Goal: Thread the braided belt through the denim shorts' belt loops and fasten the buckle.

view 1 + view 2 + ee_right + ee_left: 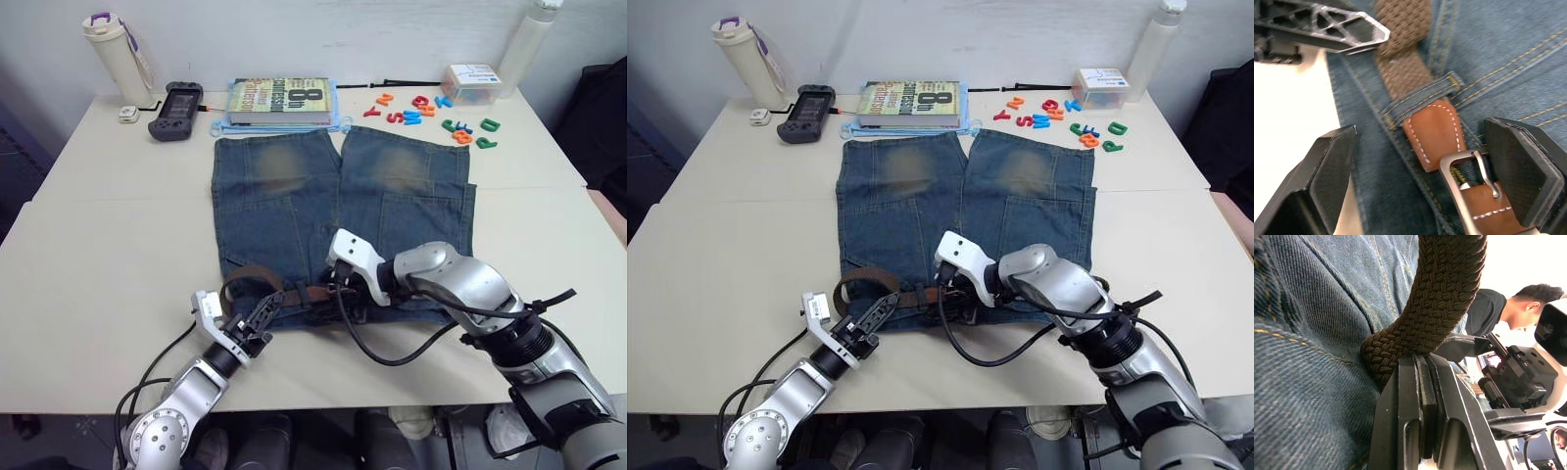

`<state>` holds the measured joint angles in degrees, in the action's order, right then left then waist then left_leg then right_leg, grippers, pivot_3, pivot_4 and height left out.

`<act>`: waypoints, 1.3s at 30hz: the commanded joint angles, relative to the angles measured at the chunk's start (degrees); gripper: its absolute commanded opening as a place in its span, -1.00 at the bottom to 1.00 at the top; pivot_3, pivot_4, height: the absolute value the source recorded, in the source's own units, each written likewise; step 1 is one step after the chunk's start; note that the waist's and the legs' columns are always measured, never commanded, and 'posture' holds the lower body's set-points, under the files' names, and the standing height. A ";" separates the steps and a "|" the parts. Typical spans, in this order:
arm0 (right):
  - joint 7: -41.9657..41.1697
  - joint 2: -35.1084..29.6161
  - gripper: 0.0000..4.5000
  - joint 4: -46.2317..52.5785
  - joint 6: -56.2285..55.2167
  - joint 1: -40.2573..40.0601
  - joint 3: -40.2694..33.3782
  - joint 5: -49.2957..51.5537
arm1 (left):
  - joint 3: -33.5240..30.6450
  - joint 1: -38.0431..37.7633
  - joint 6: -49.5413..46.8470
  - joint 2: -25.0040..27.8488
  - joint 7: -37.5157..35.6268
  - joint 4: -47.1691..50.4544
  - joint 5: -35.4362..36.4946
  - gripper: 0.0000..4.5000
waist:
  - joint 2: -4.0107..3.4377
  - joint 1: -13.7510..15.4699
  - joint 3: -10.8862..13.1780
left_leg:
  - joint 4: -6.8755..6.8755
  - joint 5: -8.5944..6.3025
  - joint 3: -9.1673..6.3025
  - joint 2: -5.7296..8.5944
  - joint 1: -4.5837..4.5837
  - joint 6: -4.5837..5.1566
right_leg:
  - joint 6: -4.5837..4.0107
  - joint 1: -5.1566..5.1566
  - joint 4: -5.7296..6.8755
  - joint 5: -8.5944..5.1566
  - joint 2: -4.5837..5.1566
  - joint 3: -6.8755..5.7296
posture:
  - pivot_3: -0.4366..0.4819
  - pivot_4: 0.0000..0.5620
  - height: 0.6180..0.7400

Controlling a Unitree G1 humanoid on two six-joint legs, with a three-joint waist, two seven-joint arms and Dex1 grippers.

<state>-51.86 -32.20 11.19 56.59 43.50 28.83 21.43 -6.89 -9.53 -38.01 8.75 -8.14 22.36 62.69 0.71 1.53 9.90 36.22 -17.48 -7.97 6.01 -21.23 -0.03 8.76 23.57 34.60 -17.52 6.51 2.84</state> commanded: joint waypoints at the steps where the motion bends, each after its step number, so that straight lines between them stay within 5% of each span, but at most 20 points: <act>1: -4.94 0.07 0.99 -2.22 0.70 1.30 5.10 -0.73 | 0.02 -0.80 -0.53 -0.32 0.56 -0.58 -1.00 -1.00 | -0.01 -0.07 -0.01 | 0.00 0.00 0.00 0.00 0.00 0.00 | 0.00 0.00 0.00 0.00 0.00 0.00 | -0.05 -0.47 1.00; 13: -17.78 8.64 0.99 -21.40 -5.67 11.51 11.34 -6.39 | 0.51 -0.65 -0.97 -1.43 0.72 -1.01 -1.75 -1.00 | -0.08 -0.68 -0.53 | 0.00 0.00 0.01 -0.06 0.18 -0.05 | -0.04 -0.07 0.13 -0.02 -0.06 0.02 | -0.05 -0.47 1.00; 22: -27.35 6.85 0.99 -19.48 -7.40 12.33 12.41 -7.44 | -0.25 0.09 -0.79 -2.03 0.67 -1.97 -2.51 -1.00 | -0.09 -0.37 -0.56 | -0.02 -0.01 0.01 -0.05 0.11 -0.09 | -0.09 0.03 0.16 -0.05 -0.04 0.00 | -0.05 -0.47 1.00; 31: -23.52 0.83 0.99 -7.84 0.26 6.93 6.49 -5.19 | -0.36 0.68 -1.07 -2.57 0.86 -2.25 -2.90 -1.00 | -0.08 0.14 -0.55 | 0.01 -0.03 -0.04 0.01 0.01 -0.07 | -0.10 0.03 0.10 -0.05 0.03 -0.08 | -0.05 -0.47 1.00; 39: -17.47 5.01 0.99 -9.05 6.17 1.44 3.92 -3.62 | -0.50 1.71 -1.60 -2.27 0.63 -3.11 -3.15 -1.00 | -0.08 0.27 -0.55 | 0.01 -0.03 -0.08 0.00 -0.01 -0.07 | -0.10 0.02 0.07 -0.05 0.03 -0.11 | -0.05 -0.47 1.00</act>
<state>-73.19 -31.13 3.43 56.72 49.49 33.99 14.83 -7.60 -8.19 -38.71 6.34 -7.81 21.59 60.53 0.63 1.80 9.34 36.24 -17.51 -8.05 6.01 -21.23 -0.09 8.66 23.59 34.67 -17.58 6.54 2.73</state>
